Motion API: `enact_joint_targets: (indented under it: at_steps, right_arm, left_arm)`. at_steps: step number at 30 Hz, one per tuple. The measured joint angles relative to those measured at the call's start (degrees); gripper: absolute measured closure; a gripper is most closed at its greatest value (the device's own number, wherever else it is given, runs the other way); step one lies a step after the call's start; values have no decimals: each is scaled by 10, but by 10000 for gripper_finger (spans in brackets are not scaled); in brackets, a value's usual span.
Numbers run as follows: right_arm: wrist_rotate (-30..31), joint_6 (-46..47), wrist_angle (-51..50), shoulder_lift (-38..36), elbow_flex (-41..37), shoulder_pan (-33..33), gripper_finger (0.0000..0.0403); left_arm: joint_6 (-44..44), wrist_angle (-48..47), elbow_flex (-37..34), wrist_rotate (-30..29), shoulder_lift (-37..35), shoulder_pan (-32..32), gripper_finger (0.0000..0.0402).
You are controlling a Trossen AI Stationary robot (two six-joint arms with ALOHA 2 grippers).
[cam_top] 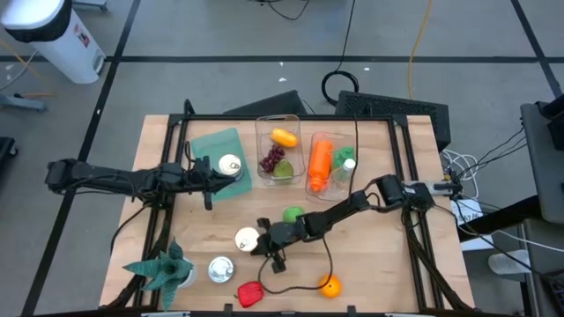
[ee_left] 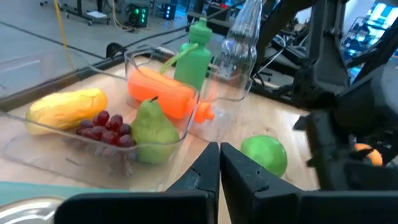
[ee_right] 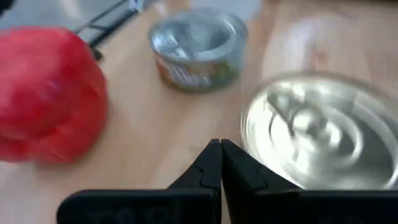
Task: Pick & Place Food Item
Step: Stack the blue tuna can on top of the blue tuna can in the green bin
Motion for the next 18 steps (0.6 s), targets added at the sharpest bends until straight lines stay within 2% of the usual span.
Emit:
enact_joint_targets:
  at_steps: [2,6,9,14,16,18]
  right_arm:
    - [11,13,-8,2,-1,-8,403]
    - [81,31,-32,-1,0,-22,403]
    - [104,32,-23,-4,0,-30,403]
    - [103,33,-15,-7,0,-39,403]
    - [102,30,-21,-6,0,-38,403]
    - [84,23,-40,-17,0,-36,403]
  left_arm:
    - [0,7,0,-1,7,0,391]
    - [-4,14,0,0,18,0,398]
    - [-16,5,0,30,27,0,389]
    - [-26,-33,0,137,33,-32,396]
    - [-50,-61,4,130,33,-61,398]
    - [-70,-96,13,100,35,-95,397]
